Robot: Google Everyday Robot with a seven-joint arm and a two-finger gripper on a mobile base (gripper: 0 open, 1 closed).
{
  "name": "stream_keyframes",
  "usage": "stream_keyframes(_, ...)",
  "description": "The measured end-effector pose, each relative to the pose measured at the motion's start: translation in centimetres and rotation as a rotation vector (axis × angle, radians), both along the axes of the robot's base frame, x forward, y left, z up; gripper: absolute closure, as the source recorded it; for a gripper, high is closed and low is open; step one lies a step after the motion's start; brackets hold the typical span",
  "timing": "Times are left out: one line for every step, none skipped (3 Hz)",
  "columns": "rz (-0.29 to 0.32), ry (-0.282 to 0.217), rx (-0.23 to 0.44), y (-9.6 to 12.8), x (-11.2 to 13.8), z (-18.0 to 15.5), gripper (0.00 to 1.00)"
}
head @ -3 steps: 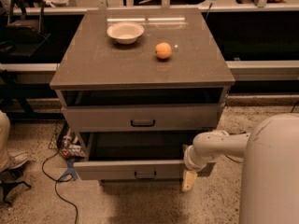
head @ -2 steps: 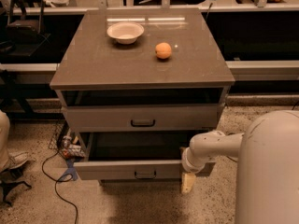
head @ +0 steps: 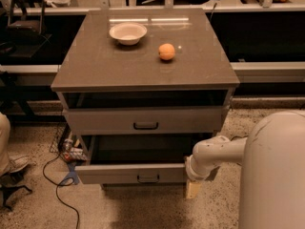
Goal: Open middle drawer
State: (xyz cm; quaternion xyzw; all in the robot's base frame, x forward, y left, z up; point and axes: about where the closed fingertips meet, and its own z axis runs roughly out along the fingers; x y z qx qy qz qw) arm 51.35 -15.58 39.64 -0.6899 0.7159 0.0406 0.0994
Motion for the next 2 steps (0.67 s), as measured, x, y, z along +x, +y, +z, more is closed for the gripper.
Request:
stream_keyframes(-0.001, -0.008, -0.008, -0.23, -0.93, 0.61, 0.41)
stream_keyframes(-0.031, -0.012, -0.002, -1.18, -1.77, 0.61, 0.72)
